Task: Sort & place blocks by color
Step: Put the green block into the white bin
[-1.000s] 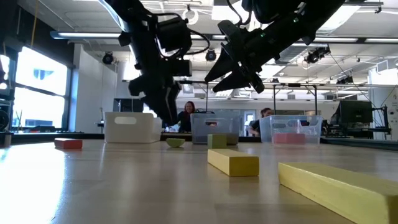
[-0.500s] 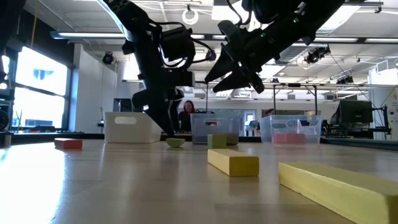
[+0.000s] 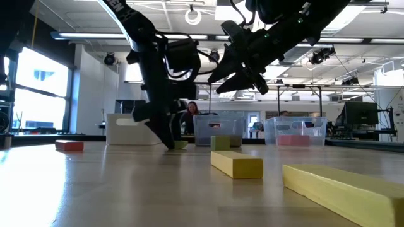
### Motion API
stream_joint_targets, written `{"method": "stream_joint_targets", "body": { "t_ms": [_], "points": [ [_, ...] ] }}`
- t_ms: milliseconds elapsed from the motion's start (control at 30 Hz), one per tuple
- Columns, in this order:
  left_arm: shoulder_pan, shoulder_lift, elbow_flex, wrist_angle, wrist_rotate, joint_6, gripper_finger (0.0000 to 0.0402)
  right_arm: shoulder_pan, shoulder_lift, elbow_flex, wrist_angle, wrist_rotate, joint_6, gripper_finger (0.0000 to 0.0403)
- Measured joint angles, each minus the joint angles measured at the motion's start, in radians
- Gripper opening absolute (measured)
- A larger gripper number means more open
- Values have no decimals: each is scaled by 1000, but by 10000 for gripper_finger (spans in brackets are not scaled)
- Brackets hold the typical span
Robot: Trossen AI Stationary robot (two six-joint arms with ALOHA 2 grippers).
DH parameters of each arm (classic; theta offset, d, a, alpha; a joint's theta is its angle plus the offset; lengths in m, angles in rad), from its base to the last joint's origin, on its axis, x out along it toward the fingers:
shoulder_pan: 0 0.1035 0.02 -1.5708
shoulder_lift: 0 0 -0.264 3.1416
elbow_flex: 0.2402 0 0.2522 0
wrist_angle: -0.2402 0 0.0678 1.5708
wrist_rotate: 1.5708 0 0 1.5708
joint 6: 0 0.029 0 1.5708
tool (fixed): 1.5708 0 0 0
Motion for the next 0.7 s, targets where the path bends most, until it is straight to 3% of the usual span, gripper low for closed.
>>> {"method": "stream_joint_targets", "body": {
  "t_ms": [233, 567, 700],
  "points": [
    [3, 0, 0, 23, 3, -3, 221, 0, 0, 0, 0, 0, 7, 163],
    [7, 3, 1, 23, 4, -6, 97, 0, 0, 0, -2, -7, 8, 163],
    [7, -1, 1, 16, 2, -7, 91, 11, 0, 0, -5, -10, 8, 163]
  ]
}}
